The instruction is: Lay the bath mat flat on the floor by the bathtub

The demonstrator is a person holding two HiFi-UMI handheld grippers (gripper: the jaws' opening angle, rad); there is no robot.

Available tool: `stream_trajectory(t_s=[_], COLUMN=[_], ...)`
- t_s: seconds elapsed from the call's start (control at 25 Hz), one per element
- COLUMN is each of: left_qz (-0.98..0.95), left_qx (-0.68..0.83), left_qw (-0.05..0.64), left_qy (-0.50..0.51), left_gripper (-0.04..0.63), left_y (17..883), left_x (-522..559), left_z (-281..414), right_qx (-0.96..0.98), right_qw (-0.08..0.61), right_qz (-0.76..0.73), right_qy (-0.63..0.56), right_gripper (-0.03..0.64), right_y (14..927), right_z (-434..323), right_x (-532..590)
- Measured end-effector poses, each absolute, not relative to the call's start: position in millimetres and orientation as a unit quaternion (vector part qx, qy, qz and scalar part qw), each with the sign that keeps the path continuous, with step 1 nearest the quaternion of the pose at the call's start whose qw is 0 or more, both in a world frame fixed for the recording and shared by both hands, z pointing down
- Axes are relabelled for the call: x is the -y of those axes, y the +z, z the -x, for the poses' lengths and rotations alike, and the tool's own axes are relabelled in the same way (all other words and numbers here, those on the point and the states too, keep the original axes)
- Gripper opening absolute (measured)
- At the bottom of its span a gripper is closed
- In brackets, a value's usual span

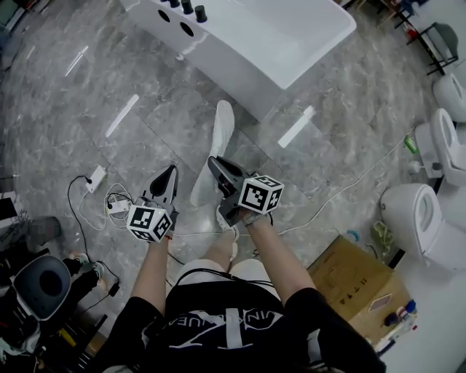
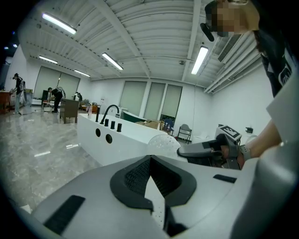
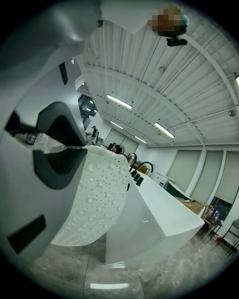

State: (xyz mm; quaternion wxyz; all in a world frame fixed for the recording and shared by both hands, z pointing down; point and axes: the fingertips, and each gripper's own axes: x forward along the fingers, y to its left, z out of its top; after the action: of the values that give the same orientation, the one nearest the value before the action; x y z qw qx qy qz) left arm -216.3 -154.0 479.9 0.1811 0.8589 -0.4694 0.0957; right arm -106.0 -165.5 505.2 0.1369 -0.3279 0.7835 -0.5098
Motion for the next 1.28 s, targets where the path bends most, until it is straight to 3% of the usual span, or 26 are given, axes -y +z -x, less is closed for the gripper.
stream_trajectory(t_s=[0.2, 0.48, 0.88, 1.28], left_qz=[-0.864, -0.871, -0.85, -0.829], left_qx=[0.463, 0.45, 0.465, 0.49], left_qw=[0.179, 0.175, 0.219, 0.237], left_qy=[0.089, 0.091, 0.117, 0.129], left_gripper=[0.014, 0.014, 0.014, 0.014], left_y=[493.6, 545.0, 646.8, 697.8], left_x=[178.8, 208.1, 226.8, 249.4], left_z=[208.9, 176.0, 113.0, 43.2], right_qx=[-0.787, -0.791, -0.749, -0.733], right_qw=[0.095, -0.022, -0.094, -0.152], right_qz=[0.35, 0.393, 0.43, 0.442], right_qy=[-0.5, -0.468, -0.496, -0.495], right_gripper=[0.035, 0.035, 0.035, 0.035], right_y=[560.3, 700.2, 838.8, 906.8], right_z=[82.0, 15.8, -96.9, -199.0], right_x=[189.5, 214.0, 208.4, 236.6])
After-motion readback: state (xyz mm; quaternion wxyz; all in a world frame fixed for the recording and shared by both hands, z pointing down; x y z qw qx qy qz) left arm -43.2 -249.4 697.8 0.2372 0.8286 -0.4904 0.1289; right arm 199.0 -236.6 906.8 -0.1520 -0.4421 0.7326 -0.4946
